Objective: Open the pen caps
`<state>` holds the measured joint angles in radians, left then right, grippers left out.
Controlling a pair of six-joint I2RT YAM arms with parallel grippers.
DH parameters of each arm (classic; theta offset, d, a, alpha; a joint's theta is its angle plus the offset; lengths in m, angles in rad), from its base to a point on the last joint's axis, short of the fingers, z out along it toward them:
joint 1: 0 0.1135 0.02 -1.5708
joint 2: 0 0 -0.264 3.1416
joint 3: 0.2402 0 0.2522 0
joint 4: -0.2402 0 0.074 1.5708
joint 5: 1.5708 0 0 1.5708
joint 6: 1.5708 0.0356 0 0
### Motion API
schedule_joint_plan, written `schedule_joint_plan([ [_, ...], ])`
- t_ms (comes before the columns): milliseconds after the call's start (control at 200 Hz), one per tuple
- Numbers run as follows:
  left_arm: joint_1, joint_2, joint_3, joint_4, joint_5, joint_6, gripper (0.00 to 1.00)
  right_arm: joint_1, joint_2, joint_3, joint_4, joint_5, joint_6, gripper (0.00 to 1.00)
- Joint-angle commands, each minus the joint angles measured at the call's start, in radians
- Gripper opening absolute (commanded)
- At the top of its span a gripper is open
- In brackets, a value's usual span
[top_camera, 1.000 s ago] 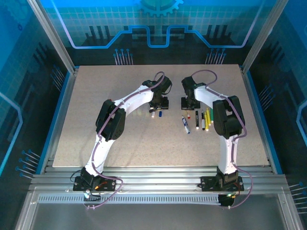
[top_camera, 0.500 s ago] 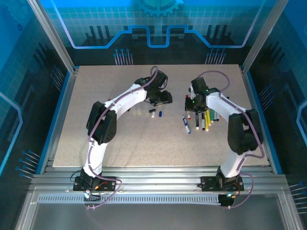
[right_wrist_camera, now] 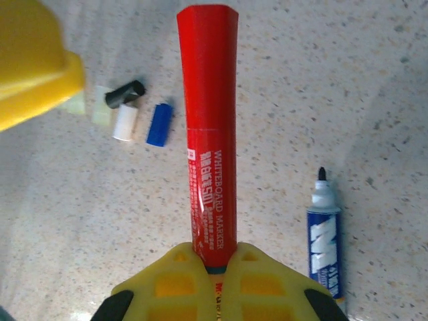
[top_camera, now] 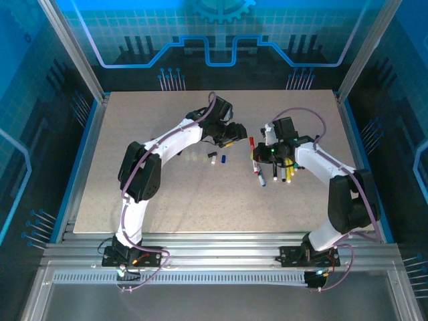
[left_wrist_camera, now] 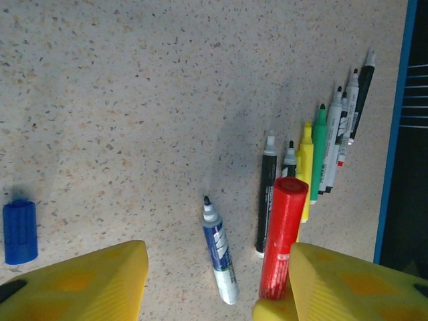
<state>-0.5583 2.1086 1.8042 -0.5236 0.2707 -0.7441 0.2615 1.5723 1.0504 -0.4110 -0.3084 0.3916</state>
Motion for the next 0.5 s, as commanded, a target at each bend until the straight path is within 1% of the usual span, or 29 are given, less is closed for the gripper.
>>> schedule_joint_plan([
  [0,0.0,-0.006,-0.009,0.025,0.036,-0.035,0.59,-0.005,-0.022,-0.003,0.024,-0.064,0.003,0.0],
  [200,-0.001,-0.011,-0.02,0.036,0.032,-0.051,0.59,0.016,0.0,0.011,0.015,-0.074,0.007,0.0],
  [495,-0.012,0.01,0.011,0.01,0.033,-0.041,0.57,0.06,0.003,0.041,0.004,-0.087,-0.005,0.0],
])
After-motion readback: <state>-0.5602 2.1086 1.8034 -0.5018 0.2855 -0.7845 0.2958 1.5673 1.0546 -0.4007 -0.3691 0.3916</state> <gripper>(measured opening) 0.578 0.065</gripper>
